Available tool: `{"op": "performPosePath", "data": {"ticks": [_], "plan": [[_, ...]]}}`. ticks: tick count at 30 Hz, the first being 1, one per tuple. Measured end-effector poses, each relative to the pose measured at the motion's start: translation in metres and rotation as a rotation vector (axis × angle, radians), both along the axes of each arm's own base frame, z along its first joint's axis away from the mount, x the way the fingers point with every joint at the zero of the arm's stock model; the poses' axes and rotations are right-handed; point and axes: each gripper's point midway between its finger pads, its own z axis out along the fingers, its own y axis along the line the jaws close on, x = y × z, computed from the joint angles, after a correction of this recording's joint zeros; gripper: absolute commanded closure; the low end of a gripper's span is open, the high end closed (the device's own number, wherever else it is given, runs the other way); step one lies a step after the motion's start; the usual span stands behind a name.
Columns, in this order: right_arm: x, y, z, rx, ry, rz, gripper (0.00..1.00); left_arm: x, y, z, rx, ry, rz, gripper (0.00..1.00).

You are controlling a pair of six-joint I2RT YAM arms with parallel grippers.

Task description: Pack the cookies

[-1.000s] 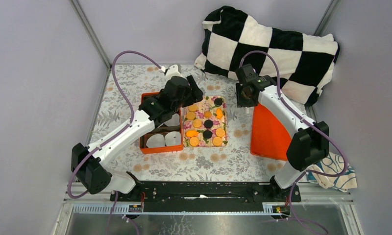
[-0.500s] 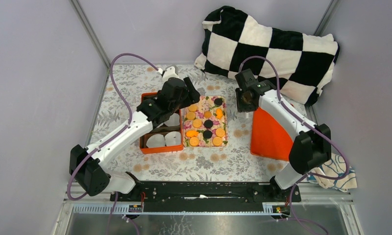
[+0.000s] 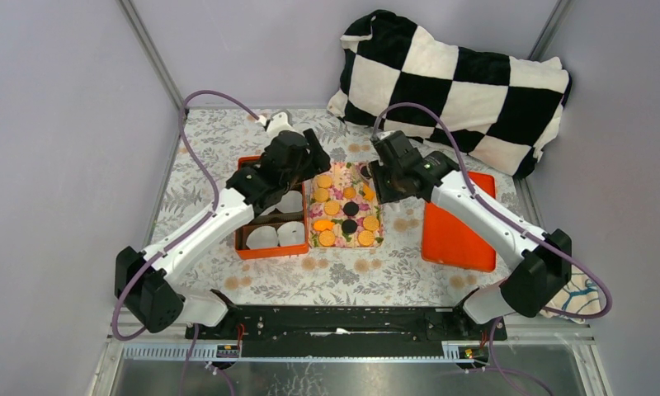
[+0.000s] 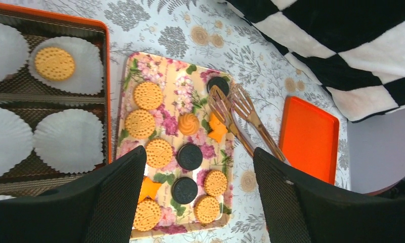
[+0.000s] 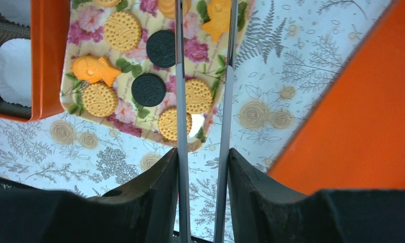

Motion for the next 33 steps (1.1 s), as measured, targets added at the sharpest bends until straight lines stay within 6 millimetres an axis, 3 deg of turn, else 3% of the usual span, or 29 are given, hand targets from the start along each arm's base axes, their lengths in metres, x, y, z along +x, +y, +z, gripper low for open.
{"op": "performPosePath", "data": {"ticks": [3,9,13,20,31,33], "plan": [[-0.005,0.01,-0.005,0.007,0.014,0.031,0.57,-0.001,0.011,0.004,0.011,-0.005,0.031,0.09],[-0.013,0.037,-0.022,0.011,0.057,0.105,0.57,-0.002,0.055,0.022,-0.004,-0.046,0.134,0.08],[-0.017,0.049,-0.032,-0.005,0.076,0.137,0.57,-0.006,0.076,0.021,-0.004,-0.049,0.179,0.08],[-0.018,0.063,-0.052,-0.031,0.1,0.172,0.55,-0.009,0.085,0.005,0.018,-0.01,0.195,0.08],[0.003,0.085,-0.067,-0.042,0.103,0.183,0.55,-0.007,0.093,0.005,0.008,-0.006,0.208,0.08],[0.006,0.088,-0.07,-0.043,0.104,0.184,0.59,-0.007,0.095,0.004,0.007,-0.004,0.212,0.08]]}}
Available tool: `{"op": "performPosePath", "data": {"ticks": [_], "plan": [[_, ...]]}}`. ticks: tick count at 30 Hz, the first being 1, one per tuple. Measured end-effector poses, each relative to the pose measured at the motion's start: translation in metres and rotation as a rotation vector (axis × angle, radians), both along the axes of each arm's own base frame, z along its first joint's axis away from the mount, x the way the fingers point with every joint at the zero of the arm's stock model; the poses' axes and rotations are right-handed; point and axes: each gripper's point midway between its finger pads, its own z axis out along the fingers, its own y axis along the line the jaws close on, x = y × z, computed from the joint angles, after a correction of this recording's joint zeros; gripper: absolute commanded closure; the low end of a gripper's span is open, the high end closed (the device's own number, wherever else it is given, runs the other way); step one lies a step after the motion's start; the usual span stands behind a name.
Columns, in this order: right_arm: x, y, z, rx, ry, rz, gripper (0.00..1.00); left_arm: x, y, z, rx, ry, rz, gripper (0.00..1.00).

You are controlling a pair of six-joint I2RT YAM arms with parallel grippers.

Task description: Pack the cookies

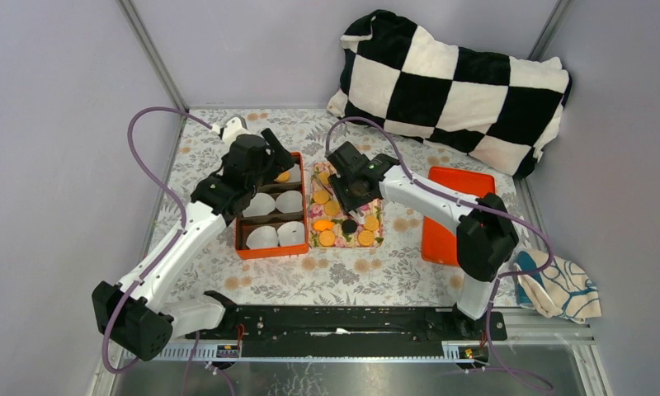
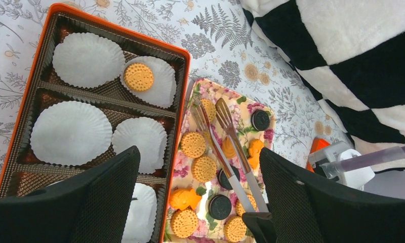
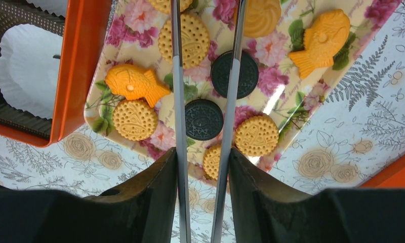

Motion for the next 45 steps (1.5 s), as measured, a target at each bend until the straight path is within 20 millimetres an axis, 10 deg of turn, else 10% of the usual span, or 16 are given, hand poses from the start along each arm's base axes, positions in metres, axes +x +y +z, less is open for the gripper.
{"op": "performPosePath", "data": {"ticks": [11,21,28,45], "plan": [[0.009,0.006,0.003,-0.005,-0.024,-0.006,0.96,0.003,0.014,-0.005,-0.016,0.02,0.025,0.08],[0.013,0.026,0.093,0.127,-0.196,0.012,1.0,0.031,0.098,0.056,-0.127,-0.09,0.259,0.09],[0.014,0.055,0.131,0.22,-0.25,0.068,0.99,0.032,0.107,0.057,-0.165,-0.087,0.267,0.09],[0.037,0.152,0.058,0.209,-0.146,0.223,0.95,0.028,0.116,0.063,-0.169,-0.101,0.268,0.09]]}}
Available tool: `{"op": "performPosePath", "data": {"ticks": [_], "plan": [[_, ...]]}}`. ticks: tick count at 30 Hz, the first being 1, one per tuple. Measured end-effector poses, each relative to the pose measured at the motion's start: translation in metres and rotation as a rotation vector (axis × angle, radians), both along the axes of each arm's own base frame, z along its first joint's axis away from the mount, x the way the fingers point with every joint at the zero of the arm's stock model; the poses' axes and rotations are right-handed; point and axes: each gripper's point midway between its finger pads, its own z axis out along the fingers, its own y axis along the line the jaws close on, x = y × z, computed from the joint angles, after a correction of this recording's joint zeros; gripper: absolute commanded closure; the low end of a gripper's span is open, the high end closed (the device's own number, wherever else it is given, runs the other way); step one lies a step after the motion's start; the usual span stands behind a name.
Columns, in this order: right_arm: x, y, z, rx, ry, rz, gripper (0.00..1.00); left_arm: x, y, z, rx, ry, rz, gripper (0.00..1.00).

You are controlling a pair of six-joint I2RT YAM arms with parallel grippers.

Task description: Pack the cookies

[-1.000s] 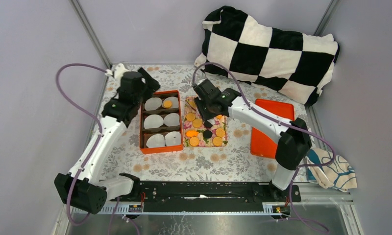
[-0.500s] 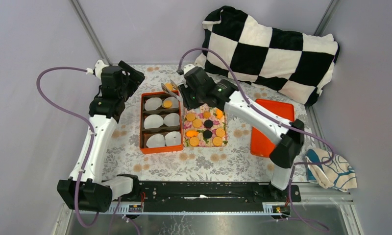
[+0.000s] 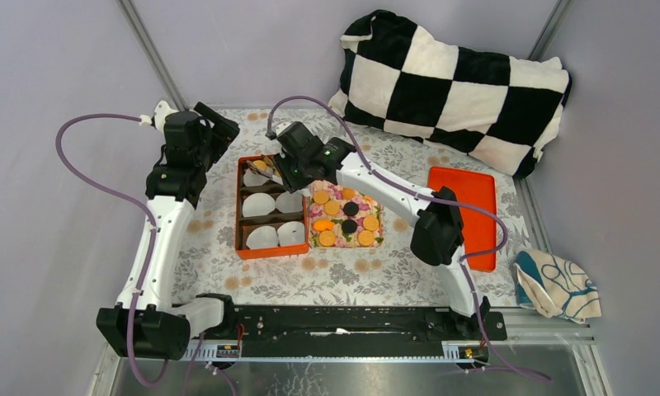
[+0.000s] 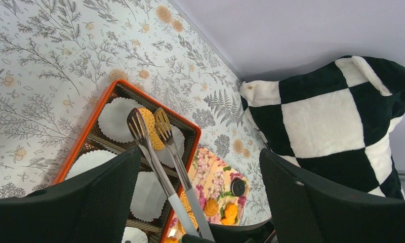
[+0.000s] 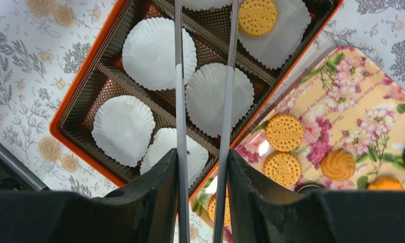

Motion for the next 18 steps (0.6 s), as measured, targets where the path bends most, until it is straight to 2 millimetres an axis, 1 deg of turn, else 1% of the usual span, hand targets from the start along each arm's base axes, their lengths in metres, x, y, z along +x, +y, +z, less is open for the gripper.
{"op": "performPosePath", "data": {"ticks": [1,5,7,10,15,18], "plan": [[0.001,0.003,0.0,0.004,-0.001,0.003,0.94,0.0,0.001,0.0,0.002,0.0,0.001,0.09],[0.006,0.009,-0.004,0.011,-0.01,0.008,0.62,0.0,0.003,-0.001,0.013,0.003,0.002,0.09],[0.007,0.01,-0.008,0.006,-0.01,0.009,0.52,0.0,0.005,-0.001,0.016,0.004,0.004,0.09],[0.008,0.01,-0.011,0.001,-0.01,0.011,0.51,0.0,0.006,-0.003,0.02,0.009,0.001,0.09],[0.012,0.015,-0.007,0.022,-0.028,0.012,0.52,-0.001,0.004,-0.004,0.021,0.012,-0.016,0.09],[0.013,0.017,-0.006,0.03,-0.035,0.012,0.54,-0.001,0.003,-0.006,0.022,0.015,-0.023,0.09]]}}
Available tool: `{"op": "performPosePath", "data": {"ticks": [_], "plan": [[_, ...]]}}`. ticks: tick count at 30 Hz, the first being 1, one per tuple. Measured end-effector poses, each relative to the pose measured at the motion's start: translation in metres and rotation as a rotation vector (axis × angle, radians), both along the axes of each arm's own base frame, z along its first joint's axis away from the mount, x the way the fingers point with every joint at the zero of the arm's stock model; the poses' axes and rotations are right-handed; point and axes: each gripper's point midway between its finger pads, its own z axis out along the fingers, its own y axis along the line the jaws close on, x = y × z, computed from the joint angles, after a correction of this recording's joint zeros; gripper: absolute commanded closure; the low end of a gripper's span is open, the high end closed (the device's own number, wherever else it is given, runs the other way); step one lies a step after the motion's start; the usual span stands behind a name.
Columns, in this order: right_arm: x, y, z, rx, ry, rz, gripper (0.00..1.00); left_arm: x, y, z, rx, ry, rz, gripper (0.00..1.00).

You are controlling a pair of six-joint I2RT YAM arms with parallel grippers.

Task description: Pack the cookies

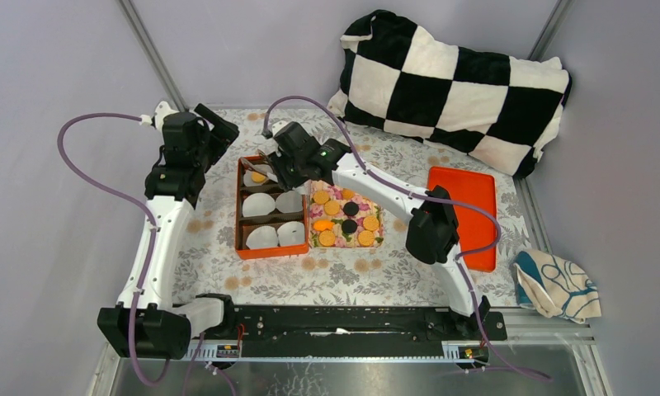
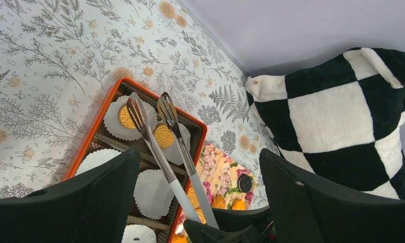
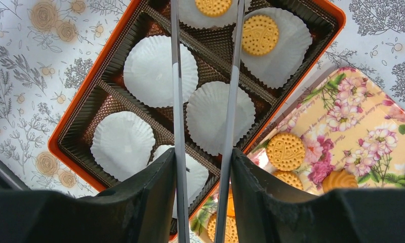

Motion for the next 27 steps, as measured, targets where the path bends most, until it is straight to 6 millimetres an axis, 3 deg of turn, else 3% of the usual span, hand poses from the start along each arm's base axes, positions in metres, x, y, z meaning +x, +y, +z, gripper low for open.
{"op": "performPosePath", "data": {"ticks": [6,10,16,19,22,27], "plan": [[0.0,-0.012,-0.002,-0.015,-0.026,-0.023,0.55,0.0,-0.003,-0.006,-0.009,0.01,-0.018,0.09],[-0.021,-0.055,0.005,-0.07,-0.035,-0.054,0.56,-0.001,-0.009,-0.018,-0.024,0.028,-0.05,0.1],[-0.058,-0.116,0.055,-0.023,-0.095,-0.101,0.56,0.0,-0.02,-0.029,-0.051,0.04,-0.103,0.1],[-0.081,-0.147,0.065,-0.01,-0.093,-0.121,0.55,0.0,-0.024,-0.035,-0.062,0.047,-0.123,0.11],[-0.095,-0.163,0.058,-0.022,-0.07,-0.13,0.54,-0.001,-0.026,-0.039,-0.069,0.054,-0.135,0.11],[-0.118,-0.182,0.01,-0.115,0.028,-0.131,0.54,-0.002,-0.029,-0.04,-0.081,0.057,-0.146,0.11]]}}
